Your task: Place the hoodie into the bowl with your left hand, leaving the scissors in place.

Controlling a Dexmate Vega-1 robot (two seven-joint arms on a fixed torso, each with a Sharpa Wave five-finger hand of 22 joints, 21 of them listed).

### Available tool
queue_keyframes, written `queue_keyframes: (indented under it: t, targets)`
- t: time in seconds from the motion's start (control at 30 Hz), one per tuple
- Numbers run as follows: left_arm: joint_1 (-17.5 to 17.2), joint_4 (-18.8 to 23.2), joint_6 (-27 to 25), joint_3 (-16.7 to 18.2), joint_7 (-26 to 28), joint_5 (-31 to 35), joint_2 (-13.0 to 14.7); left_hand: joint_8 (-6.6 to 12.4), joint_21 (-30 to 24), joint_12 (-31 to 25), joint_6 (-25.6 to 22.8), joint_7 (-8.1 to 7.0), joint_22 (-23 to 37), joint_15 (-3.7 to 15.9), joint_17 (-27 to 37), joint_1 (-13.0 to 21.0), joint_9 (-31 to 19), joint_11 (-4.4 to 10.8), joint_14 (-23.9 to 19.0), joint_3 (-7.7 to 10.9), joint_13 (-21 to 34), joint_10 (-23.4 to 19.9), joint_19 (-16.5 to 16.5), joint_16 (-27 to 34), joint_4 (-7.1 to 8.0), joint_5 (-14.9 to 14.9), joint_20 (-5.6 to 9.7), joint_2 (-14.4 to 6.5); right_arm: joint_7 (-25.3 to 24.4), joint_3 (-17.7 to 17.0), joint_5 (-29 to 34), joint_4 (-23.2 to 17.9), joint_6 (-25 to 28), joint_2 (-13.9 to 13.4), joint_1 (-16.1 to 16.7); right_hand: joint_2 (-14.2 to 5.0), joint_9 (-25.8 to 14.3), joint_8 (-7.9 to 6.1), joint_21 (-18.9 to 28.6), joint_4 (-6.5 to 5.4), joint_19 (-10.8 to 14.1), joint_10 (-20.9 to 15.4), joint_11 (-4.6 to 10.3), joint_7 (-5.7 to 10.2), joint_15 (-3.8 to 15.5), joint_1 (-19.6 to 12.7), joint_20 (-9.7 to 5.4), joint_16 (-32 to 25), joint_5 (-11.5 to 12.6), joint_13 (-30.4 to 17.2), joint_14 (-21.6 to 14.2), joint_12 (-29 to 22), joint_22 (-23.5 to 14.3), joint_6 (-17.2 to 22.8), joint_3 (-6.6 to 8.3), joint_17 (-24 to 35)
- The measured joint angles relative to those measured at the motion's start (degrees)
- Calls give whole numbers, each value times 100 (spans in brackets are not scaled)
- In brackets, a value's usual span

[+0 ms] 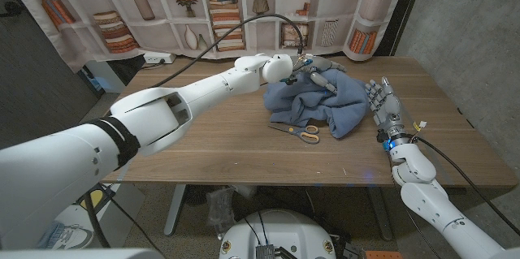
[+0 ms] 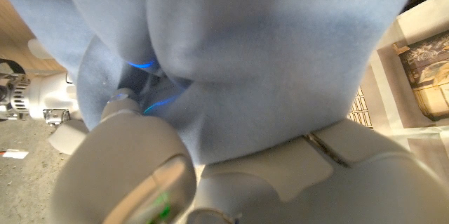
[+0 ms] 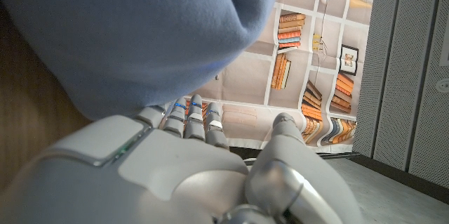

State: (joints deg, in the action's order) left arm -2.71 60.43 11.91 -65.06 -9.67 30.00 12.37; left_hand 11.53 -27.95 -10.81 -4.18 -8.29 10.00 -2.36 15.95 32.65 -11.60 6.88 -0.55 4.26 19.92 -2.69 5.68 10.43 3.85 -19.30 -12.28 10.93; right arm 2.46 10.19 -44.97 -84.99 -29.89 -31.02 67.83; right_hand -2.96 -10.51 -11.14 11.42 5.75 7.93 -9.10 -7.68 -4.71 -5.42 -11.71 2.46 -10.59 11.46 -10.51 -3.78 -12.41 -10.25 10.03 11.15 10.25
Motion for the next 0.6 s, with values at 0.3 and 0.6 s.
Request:
queue_keyframes:
  t: [0.3,0.6]
  targets:
    - [-69,237,-77,125,-39,13,132,0,40,0,22,22,0,-27,-27,-52,0,-23,83,-103,-27,23,21,0,10,0,20,6,-62,12,52,-70,4,-8,19,0,0,0,0,0,0,0,0,0,0,0,0,0,0,0,0,0,0,0,0,0]
    - [-124,453,-89,243,-42,30,245,0,66,-23,-12,53,0,-38,-53,-83,0,-52,107,-161,-54,53,20,0,12,0,20,-24,-135,20,98,-135,51,-31,23,0,0,0,0,0,0,0,0,0,0,0,0,0,0,0,0,0,0,0,0,0]
